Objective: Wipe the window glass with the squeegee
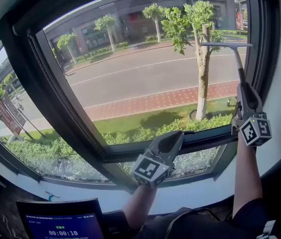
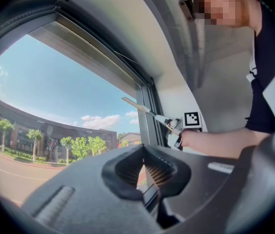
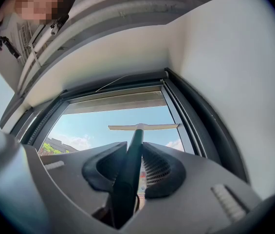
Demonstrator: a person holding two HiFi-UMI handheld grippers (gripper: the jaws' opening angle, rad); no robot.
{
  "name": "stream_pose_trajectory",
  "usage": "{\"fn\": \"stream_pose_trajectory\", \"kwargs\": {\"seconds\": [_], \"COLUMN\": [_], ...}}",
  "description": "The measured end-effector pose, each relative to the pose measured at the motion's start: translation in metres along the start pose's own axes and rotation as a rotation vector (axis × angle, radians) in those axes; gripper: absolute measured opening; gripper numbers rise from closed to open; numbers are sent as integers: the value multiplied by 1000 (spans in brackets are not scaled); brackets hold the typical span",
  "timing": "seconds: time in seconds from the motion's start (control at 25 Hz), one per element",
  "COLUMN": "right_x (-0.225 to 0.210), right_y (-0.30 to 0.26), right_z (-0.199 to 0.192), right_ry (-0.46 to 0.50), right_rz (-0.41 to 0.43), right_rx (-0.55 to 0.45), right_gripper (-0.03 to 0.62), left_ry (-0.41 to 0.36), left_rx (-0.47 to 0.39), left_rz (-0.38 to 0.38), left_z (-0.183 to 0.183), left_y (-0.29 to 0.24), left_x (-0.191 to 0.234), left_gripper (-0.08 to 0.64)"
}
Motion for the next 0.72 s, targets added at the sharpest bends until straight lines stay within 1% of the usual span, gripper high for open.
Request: {"fn": "stream_pose_trajectory", "kwargs": {"seconds": [0.12, 0.36, 0.56, 0.72], "right_x": [-3, -6, 7, 3], "right_y": [8, 23, 16, 22], "right_z": [-6, -15, -32, -42], "right_ry": [3, 12, 8, 1], "right_rz": [-8, -22, -36, -34], "right_rx": [14, 35, 56, 78], "right_gripper": [100, 100, 100, 100], "left_ry": [-11, 6, 30, 32], "left_rx": [-8, 5, 9, 23], "left_rz": [-14, -18, -26, -35], "left_z": [-2, -5, -7, -9], "left_y": [-1, -1, 2, -2], "left_x": [-2, -7, 17, 19], "left_gripper": [3, 3, 3, 3]}}
Point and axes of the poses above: the fingertips, and each gripper's own axes: y backward along the fingers, x to its left, z out of its top, the point moved 7 cm from there along y, backward along the fingers, and after that the axes turned 11 degrees about -z, right-handed, at the moved point
